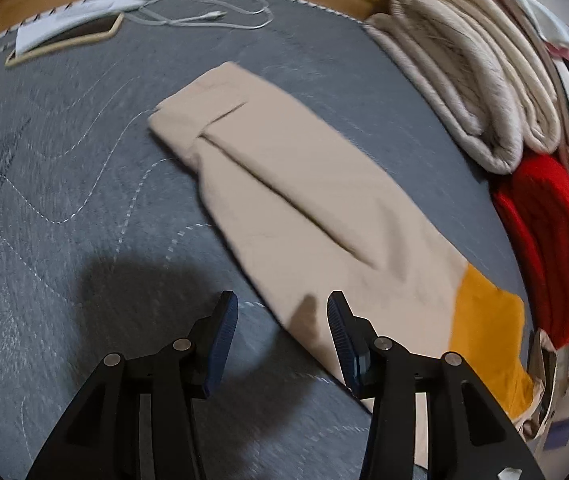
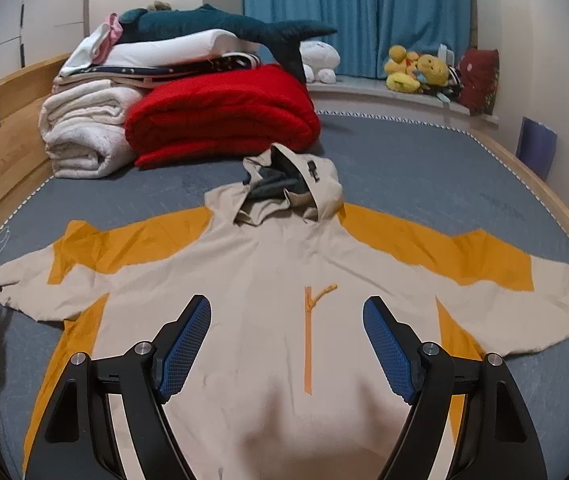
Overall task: Fold large clothes
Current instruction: 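Fold the gripped sleeve across the jacket body with the left tool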
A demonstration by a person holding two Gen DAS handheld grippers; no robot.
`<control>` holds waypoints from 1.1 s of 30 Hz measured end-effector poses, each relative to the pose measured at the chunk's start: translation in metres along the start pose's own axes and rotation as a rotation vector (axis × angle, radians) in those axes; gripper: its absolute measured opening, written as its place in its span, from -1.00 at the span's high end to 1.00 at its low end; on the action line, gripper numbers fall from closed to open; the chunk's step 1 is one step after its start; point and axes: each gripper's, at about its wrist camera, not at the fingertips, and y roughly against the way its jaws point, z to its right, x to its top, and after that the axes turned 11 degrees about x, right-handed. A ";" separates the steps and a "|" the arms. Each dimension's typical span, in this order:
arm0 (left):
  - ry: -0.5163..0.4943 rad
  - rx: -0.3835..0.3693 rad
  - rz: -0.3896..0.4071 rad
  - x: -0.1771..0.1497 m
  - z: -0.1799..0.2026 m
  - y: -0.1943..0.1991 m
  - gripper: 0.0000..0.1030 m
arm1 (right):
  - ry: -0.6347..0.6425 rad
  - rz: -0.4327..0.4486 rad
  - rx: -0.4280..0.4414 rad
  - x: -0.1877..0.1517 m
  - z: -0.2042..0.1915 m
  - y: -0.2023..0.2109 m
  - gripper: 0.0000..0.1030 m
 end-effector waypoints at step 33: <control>-0.724 -0.526 0.305 -0.259 0.281 0.270 0.99 | -0.071 -0.047 0.001 0.017 0.028 0.033 0.58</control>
